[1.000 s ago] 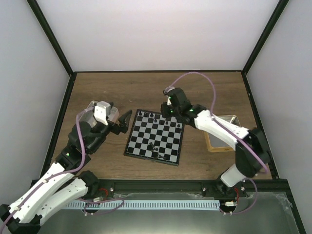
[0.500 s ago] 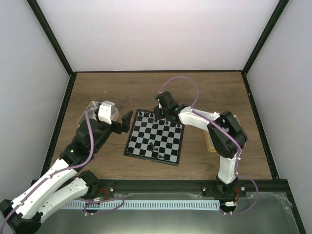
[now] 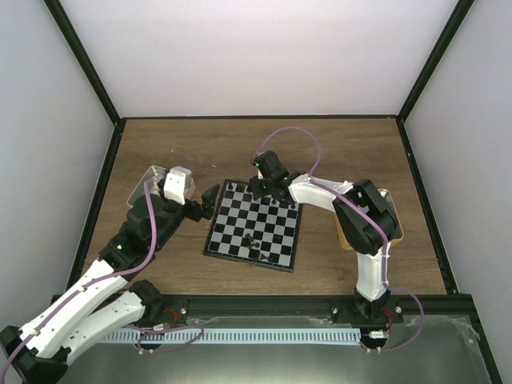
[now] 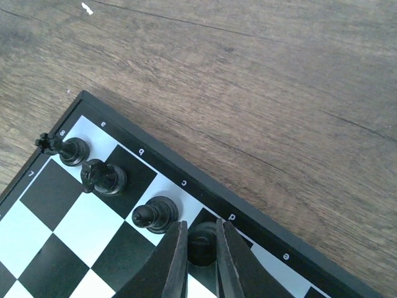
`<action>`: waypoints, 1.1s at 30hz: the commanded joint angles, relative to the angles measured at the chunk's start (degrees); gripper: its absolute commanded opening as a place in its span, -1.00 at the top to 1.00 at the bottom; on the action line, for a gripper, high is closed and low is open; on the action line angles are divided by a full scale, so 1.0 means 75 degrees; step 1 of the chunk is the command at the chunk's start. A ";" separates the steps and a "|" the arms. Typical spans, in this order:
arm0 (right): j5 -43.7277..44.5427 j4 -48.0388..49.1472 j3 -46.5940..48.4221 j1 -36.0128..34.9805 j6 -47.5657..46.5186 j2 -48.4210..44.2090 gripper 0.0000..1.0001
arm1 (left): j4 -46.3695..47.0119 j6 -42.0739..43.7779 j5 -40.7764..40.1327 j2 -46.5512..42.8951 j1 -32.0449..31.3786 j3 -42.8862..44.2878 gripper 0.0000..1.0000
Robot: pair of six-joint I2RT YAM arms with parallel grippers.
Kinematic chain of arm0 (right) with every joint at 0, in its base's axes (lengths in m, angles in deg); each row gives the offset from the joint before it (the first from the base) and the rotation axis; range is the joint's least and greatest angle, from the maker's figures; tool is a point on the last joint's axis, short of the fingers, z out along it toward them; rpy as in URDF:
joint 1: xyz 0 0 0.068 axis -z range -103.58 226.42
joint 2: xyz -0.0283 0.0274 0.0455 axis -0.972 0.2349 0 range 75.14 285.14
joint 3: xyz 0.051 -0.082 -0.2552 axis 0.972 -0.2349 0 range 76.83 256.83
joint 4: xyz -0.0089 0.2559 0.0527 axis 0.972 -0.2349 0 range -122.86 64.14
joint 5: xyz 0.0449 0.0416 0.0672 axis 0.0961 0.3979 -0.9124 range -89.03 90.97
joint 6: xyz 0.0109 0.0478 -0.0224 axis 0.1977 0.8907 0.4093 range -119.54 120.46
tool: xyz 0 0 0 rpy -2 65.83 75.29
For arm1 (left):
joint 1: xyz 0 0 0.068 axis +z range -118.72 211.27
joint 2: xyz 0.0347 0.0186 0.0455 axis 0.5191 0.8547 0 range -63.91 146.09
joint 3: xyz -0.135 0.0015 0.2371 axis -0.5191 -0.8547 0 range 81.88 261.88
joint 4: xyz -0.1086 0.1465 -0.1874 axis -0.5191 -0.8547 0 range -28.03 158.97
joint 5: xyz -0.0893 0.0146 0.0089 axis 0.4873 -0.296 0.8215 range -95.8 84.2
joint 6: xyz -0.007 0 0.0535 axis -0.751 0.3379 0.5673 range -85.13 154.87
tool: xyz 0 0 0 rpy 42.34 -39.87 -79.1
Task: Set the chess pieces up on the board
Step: Place the chess piece on the chessboard, then adjust the chess piece on the chessboard.
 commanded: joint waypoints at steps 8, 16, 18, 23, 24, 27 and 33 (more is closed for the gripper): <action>0.0080 -0.0581 0.0509 0.0027 0.0102 -0.0049 0.30 | 0.0097 0.0157 0.0036 -0.0093 0.0033 0.0138 -1.00; 0.0261 -0.1374 0.1327 0.0027 0.0488 0.0064 0.21 | 0.0083 0.0151 -0.0005 -0.0116 0.0032 0.0129 -1.00; 0.0278 -0.1473 0.1404 0.0027 0.0524 0.0168 0.21 | 0.0074 0.0145 -0.0010 -0.0139 0.0025 0.0113 -1.00; 0.0319 -0.1625 0.1530 0.0027 0.0503 0.0398 0.22 | 0.0084 0.0133 0.0007 -0.0143 0.0023 0.0088 -1.00; 0.0299 -0.1655 0.1562 0.0027 0.0482 0.0451 0.23 | 0.0082 0.0133 0.0019 -0.0138 0.0026 0.0092 -1.00; 0.0252 -0.1742 0.1673 0.0027 0.0442 0.0592 0.27 | 0.0080 0.0133 0.0031 -0.0128 0.0031 0.0090 -1.00; 0.0202 -0.1909 0.1869 0.0027 0.0442 0.0810 0.39 | 0.0088 0.0136 0.0052 -0.0162 0.0034 0.0074 -1.00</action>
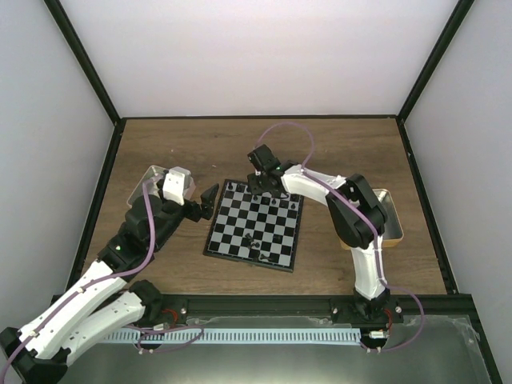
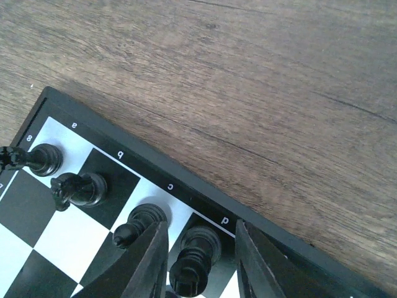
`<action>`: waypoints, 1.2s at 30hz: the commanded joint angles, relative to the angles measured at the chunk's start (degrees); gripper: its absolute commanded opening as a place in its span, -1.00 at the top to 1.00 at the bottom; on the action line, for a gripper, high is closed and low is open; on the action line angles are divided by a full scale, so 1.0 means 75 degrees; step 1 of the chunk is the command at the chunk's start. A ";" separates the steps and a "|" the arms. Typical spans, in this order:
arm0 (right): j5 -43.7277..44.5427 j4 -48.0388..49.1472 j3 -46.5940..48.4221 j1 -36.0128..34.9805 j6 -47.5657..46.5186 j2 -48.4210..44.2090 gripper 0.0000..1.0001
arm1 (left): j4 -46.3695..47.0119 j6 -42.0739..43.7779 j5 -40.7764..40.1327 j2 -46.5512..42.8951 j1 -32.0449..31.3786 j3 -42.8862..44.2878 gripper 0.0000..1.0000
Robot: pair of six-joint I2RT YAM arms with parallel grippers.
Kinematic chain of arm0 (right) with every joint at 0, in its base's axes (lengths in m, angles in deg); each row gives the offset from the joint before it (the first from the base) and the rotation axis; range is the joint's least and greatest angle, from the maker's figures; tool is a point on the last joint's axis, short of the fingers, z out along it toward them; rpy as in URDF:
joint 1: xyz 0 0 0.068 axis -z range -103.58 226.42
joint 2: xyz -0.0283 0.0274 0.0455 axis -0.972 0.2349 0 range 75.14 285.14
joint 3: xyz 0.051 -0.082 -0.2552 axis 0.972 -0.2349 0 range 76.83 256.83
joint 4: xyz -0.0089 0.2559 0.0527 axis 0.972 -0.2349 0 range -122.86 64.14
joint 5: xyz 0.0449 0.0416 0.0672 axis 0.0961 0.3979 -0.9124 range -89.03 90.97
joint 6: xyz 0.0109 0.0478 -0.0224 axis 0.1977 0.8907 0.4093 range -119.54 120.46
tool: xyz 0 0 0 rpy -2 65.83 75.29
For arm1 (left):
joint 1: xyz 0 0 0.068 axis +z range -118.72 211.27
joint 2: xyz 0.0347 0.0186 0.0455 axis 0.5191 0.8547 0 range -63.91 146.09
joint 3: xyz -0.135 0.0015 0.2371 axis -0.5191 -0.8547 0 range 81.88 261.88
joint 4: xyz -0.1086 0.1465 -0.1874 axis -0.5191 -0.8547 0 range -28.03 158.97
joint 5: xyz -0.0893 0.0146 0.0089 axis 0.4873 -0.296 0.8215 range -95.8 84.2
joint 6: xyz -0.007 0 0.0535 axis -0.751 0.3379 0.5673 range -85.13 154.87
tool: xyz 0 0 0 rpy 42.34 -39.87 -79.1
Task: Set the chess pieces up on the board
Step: Adjust the chess piece on the chessboard.
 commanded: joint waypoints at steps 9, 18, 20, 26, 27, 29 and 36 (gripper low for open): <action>0.0260 -0.0369 0.0428 0.0028 -0.0011 -0.0001 0.62 | 0.0112 0.0040 0.0061 -0.0061 0.0025 0.0053 -1.00; 0.0582 -0.0692 0.0319 0.0027 0.0126 -0.0220 0.68 | 0.0127 0.0026 0.0089 -0.0030 0.0032 0.0055 -1.00; 0.0632 -0.0777 0.0270 0.0024 0.0208 -0.0261 0.68 | 0.0121 0.0023 0.0091 -0.0022 0.0029 0.0054 -1.00; 0.0781 -0.0925 0.0075 0.0018 0.0447 -0.0372 0.68 | 0.0127 0.0019 0.0103 -0.0005 0.0034 0.0050 -1.00; 0.0778 -0.0933 0.0021 0.0026 0.0483 -0.0398 0.67 | 0.0128 0.0017 0.0115 0.0003 0.0025 0.0056 -1.00; 0.0746 -0.0949 -0.0039 0.0024 0.0555 -0.0444 0.67 | 0.0138 0.0017 0.0115 0.0010 0.0029 0.0059 -1.00; 0.0750 -0.0948 -0.0252 0.0028 0.0753 -0.0613 0.64 | 0.0134 0.0017 0.0139 0.0017 0.0030 0.0052 -1.00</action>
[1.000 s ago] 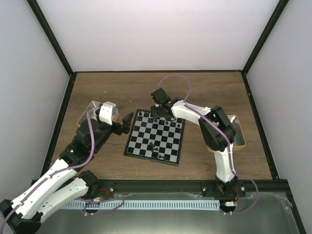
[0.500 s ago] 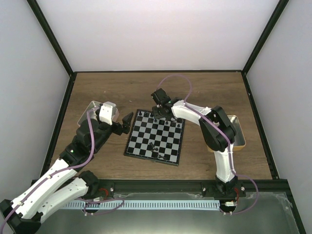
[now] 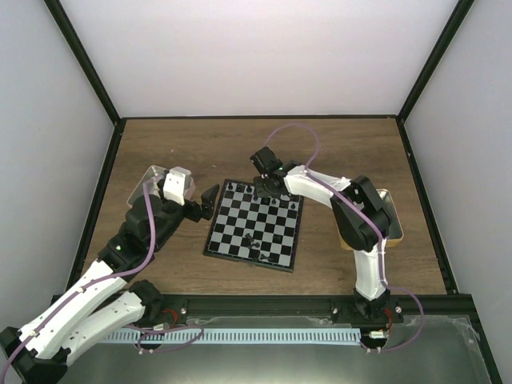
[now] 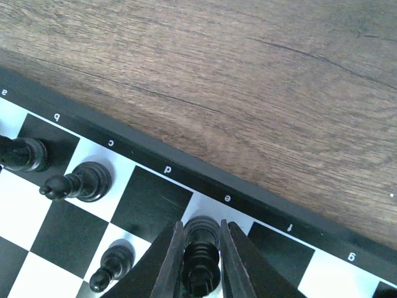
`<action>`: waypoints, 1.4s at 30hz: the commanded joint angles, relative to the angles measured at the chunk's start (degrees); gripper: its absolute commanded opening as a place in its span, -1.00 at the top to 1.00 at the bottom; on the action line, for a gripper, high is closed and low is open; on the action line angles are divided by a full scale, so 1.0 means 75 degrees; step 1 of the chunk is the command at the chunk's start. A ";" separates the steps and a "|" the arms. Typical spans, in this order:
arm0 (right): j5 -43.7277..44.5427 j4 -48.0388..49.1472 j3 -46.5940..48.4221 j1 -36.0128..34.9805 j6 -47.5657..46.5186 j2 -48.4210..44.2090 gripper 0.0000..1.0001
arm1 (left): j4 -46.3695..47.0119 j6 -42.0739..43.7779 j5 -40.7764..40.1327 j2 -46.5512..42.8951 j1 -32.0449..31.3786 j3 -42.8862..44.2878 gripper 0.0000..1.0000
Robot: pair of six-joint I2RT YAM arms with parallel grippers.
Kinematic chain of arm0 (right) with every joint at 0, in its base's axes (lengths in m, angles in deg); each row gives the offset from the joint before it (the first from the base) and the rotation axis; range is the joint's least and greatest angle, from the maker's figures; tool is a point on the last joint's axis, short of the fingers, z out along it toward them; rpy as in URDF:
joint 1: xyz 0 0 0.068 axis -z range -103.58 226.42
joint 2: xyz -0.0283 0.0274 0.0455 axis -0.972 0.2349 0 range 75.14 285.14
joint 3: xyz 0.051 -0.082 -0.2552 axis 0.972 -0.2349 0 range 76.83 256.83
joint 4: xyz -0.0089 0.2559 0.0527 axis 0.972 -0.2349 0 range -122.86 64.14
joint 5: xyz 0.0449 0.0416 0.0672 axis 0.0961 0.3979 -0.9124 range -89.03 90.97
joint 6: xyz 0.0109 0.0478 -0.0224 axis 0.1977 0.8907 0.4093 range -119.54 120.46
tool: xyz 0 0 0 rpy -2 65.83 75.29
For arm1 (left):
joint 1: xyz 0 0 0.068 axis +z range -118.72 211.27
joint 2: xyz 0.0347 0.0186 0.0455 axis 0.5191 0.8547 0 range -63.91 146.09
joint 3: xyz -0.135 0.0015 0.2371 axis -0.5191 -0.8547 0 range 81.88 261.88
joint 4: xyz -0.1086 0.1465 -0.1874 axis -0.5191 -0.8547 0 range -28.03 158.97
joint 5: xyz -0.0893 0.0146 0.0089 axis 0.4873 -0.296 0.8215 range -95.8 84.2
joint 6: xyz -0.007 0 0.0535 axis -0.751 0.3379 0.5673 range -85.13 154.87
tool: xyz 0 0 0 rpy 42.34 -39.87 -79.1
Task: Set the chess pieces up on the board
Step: Adjust the chess piece on the chessboard, then pick up the chess piece from the chessboard.
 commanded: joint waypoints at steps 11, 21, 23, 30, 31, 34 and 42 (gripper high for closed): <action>0.0130 -0.0044 0.0162 0.0027 0.0454 -0.0698 0.30 | 0.0140 0.0043 0.0102 0.0050 0.0024 0.0052 -1.00; -0.0183 -0.0183 -0.0598 0.0025 0.0842 -0.2430 -0.03 | 0.0230 -0.0108 0.0426 0.0288 0.0028 0.0061 -1.00; -0.0503 -0.0168 -0.1027 0.0017 0.0811 -0.2840 -0.03 | 0.0232 -0.0259 0.0627 0.0355 0.0033 0.0040 -1.00; -0.0746 -0.0072 -0.2732 0.0015 0.1465 -0.4395 -0.04 | -0.0306 -0.2027 0.1310 0.1104 0.0017 -0.0354 -0.85; -0.0725 -0.0011 -0.2948 0.0018 0.1605 -0.4655 -0.04 | -0.0482 -0.2278 0.1506 0.1286 -0.0002 -0.0408 -0.78; -0.0652 0.0251 -0.3557 0.0015 0.1982 -0.5160 -0.04 | -0.0998 -0.3062 0.1766 0.1735 -0.0083 -0.0522 -0.64; -0.0272 0.0786 -0.4346 0.0015 0.2584 -0.5786 -0.01 | -0.1325 -0.4267 0.2088 0.3122 -0.0456 -0.0455 -0.26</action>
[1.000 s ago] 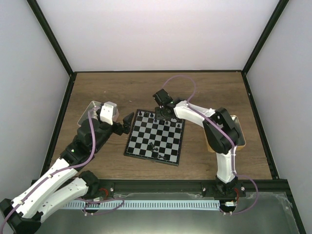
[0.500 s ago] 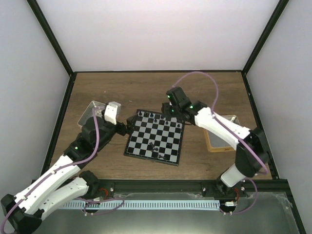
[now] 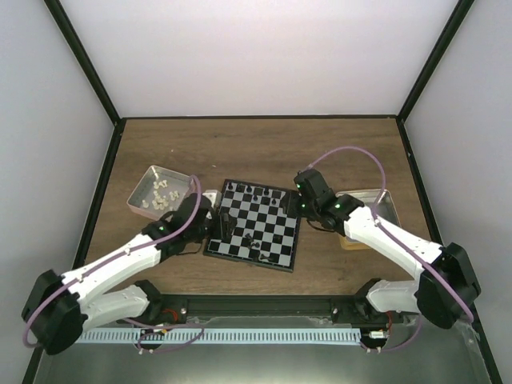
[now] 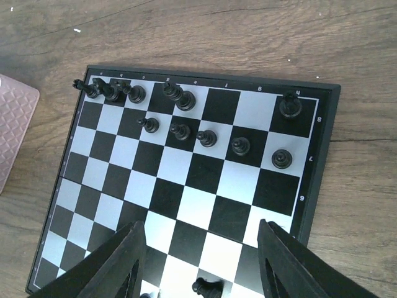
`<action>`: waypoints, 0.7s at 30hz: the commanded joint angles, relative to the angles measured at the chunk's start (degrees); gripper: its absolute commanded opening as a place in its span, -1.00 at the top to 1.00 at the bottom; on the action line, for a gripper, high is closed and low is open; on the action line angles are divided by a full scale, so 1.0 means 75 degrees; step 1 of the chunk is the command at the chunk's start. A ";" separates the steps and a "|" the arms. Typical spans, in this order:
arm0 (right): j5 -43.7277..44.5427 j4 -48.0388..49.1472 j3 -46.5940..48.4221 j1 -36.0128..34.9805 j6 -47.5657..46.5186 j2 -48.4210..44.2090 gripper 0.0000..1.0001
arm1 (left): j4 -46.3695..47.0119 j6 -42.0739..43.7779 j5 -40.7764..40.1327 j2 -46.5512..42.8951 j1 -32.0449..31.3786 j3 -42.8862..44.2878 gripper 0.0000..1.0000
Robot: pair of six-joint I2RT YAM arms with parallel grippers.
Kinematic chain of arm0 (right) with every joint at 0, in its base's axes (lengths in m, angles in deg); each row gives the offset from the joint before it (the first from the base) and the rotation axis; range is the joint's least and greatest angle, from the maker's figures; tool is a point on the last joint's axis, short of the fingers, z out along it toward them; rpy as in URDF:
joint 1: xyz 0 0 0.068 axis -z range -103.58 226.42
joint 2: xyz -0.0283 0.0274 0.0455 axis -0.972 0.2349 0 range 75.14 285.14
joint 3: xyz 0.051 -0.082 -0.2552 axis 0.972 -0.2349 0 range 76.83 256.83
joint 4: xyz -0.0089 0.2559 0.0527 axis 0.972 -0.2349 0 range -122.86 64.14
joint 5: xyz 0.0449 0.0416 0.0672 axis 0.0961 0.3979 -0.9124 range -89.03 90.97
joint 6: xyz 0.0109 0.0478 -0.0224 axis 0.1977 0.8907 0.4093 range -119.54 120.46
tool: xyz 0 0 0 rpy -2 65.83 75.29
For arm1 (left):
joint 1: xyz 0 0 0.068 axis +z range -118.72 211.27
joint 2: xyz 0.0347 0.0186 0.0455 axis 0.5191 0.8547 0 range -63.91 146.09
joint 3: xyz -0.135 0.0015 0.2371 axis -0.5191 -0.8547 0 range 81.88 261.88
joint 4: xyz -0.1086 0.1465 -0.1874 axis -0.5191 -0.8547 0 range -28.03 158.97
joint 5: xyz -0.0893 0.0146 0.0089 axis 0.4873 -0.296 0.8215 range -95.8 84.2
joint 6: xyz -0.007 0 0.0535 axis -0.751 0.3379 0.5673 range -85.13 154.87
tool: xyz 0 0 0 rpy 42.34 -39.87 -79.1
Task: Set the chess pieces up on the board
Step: Pick up the chess piece from the chessboard.
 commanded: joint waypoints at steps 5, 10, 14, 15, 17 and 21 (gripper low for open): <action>0.0294 0.0537 -0.0585 0.0012 0.0468 -0.0460 0.01 | 0.0317 -0.1214 0.0809 0.1602 -0.0488 0.0404 -0.08; -0.1004 0.0934 -0.1078 -0.0002 -0.0402 -0.0836 0.04 | 0.0634 -0.1284 0.0886 0.2201 -0.0798 0.0656 -0.01; -0.1612 0.0990 -0.1514 -0.0582 -0.0784 -0.1118 0.05 | 0.0761 -0.1422 0.0698 0.2344 -0.0854 0.0662 0.00; -0.1654 0.0977 -0.1601 -0.0818 -0.0907 -0.1134 0.05 | 0.0764 -0.1455 0.0636 0.2348 -0.0857 0.0666 0.00; -0.1790 0.0974 -0.1747 -0.1177 -0.1024 -0.1021 0.07 | 0.0765 -0.1506 0.0517 0.2320 -0.0856 0.0667 0.00; -0.1878 0.0877 -0.1829 -0.1680 -0.1033 -0.0580 0.16 | 0.0653 -0.1508 0.0263 0.2214 -0.0856 0.0725 -0.01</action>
